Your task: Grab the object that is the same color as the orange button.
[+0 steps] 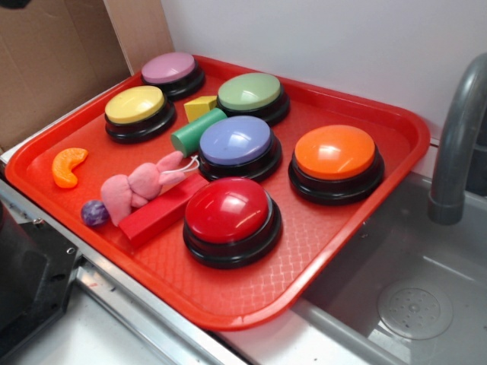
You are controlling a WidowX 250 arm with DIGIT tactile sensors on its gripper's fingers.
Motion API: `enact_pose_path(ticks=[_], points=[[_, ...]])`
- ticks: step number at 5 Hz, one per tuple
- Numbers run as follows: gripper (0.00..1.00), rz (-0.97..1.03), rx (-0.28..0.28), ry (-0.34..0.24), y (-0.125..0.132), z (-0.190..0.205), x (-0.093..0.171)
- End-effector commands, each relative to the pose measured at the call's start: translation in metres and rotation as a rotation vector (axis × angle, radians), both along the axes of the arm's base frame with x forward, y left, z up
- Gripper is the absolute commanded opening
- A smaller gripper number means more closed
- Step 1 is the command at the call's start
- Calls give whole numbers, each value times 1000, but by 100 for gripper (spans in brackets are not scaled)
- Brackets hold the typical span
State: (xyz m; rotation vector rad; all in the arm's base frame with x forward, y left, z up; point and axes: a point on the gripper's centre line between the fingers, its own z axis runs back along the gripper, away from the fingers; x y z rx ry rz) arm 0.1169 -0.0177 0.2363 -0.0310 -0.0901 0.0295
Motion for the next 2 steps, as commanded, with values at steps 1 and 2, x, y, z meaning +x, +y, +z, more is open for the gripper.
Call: enact_pose_path(ticks=[1,2], points=[[100,0,0,0,0,0,0],[100,88,-49,7,16,-22,6]])
